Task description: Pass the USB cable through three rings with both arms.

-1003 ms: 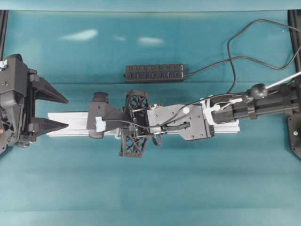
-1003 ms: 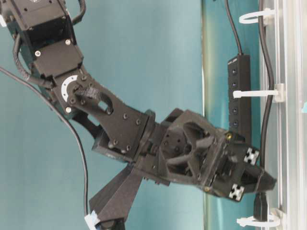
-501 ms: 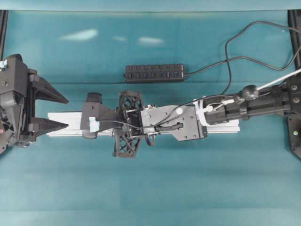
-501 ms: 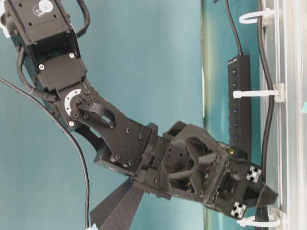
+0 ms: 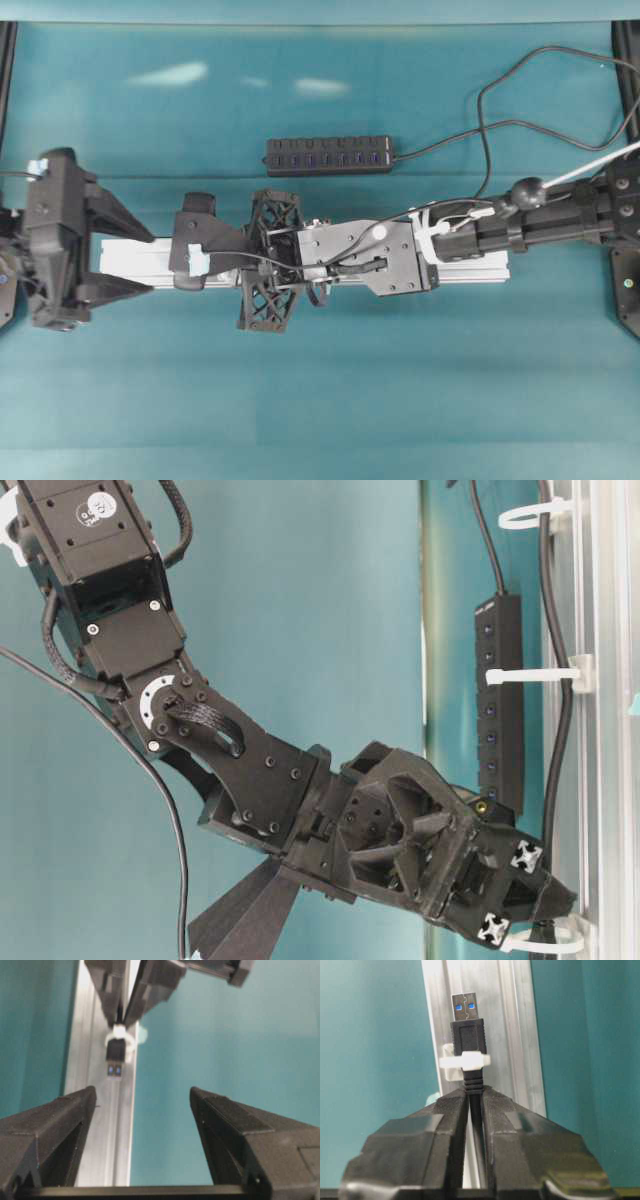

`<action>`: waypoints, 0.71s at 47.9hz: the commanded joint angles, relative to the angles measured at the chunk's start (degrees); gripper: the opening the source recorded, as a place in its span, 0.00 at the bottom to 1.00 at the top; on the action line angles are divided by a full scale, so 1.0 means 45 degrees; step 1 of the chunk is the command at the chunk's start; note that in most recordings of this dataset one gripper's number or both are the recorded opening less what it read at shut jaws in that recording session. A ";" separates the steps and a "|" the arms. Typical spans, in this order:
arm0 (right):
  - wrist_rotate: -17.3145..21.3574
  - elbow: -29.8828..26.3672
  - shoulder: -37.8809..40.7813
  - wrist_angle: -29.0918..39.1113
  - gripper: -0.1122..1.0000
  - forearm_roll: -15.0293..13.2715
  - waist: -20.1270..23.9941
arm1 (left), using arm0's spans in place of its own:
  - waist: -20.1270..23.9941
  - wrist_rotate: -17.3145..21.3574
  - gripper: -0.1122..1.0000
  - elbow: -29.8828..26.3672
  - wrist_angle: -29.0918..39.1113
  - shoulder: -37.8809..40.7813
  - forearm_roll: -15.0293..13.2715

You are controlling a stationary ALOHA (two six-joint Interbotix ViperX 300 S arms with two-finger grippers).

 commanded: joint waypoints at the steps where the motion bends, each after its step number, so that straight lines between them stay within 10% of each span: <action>1: -0.0039 -0.0039 -0.0176 -0.0195 0.03 0.0137 -0.0020 | -0.0020 0.0020 0.84 0.0156 -0.1133 0.0703 0.0000; 34: -0.0039 0.0254 -0.0371 -0.0957 0.03 0.0469 -0.0020 | 0.0410 0.0059 0.84 0.0508 -0.4844 0.4238 0.0000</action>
